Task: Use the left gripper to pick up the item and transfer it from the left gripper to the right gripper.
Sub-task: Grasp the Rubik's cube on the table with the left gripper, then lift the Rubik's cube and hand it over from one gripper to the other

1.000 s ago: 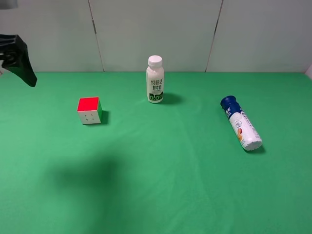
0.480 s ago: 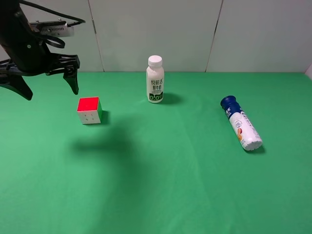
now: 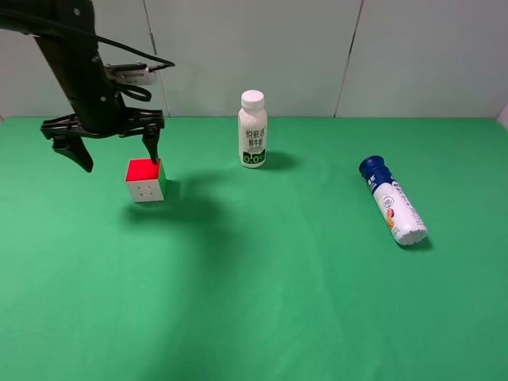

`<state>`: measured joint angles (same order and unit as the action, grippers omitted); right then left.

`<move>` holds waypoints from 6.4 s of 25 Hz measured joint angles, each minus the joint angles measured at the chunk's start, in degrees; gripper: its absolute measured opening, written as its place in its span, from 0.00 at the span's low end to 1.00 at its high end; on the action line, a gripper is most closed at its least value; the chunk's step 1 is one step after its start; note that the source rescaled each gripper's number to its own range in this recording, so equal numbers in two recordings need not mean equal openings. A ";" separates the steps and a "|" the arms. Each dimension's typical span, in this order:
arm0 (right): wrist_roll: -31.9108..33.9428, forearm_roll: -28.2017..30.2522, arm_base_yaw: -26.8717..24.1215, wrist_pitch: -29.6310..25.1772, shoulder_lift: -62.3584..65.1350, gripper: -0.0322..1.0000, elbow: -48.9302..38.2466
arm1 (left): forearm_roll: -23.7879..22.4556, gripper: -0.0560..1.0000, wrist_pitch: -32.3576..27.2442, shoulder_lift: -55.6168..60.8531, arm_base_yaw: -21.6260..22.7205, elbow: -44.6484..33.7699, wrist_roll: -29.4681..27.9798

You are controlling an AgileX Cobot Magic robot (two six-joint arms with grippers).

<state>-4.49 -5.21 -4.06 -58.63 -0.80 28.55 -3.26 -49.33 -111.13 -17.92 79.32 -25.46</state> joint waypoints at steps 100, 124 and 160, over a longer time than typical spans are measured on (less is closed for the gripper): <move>0.00 -0.22 0.00 0.00 0.00 1.00 0.00 | 4.71 0.05 -12.30 7.98 -2.77 10.48 1.77; 0.00 -0.22 0.00 0.00 0.00 1.00 0.00 | 23.79 0.05 -8.07 9.81 -12.96 10.48 11.01; -12.64 -31.98 0.00 9.47 -12.34 1.00 1.42 | 57.40 0.05 -7.03 9.81 -13.24 2.45 37.31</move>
<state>-17.13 -37.19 -4.06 -49.16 -13.14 29.97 54.14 -56.36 -101.33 -31.16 81.77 11.85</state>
